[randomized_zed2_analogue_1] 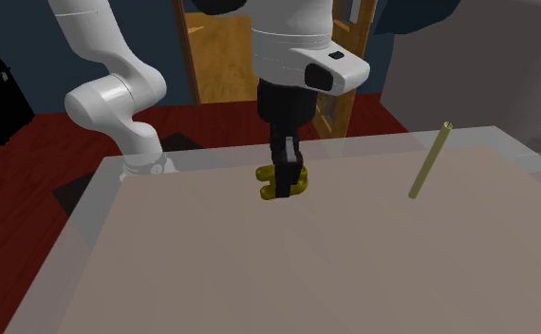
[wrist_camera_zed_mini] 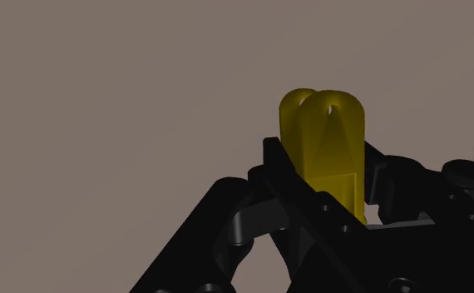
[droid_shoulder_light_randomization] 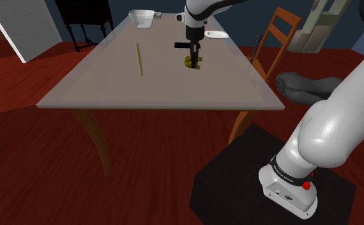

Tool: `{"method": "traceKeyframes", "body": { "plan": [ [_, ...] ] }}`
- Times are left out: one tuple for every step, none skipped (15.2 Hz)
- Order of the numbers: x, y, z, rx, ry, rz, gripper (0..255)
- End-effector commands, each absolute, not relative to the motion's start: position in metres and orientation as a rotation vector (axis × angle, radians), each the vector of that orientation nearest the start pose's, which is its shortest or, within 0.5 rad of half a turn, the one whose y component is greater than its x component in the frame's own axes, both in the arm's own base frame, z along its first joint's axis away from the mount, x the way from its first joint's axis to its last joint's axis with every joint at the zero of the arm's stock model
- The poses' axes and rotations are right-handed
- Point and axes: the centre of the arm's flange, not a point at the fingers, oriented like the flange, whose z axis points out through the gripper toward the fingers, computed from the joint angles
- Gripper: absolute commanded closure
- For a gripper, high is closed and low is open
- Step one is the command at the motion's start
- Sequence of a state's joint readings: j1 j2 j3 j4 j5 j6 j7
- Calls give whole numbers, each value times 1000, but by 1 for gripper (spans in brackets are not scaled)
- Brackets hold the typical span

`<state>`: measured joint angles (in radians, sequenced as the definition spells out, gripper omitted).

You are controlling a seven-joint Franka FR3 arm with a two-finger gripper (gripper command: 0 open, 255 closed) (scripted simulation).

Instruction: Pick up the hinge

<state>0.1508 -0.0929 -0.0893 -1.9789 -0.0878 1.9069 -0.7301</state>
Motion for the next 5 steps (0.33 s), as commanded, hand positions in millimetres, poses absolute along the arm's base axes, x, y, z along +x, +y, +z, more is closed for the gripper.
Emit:
{"method": "traceKeyframes", "body": {
  "plan": [
    [533,26,520,-2952,-1283,9,255],
    [533,26,526,-2952,-1283,9,255],
    [533,26,531,-2952,-1283,9,255],
    [533,26,532,-2952,-1283,9,255],
    [533,26,532,-2952,-1283,9,255]
  ]
}}
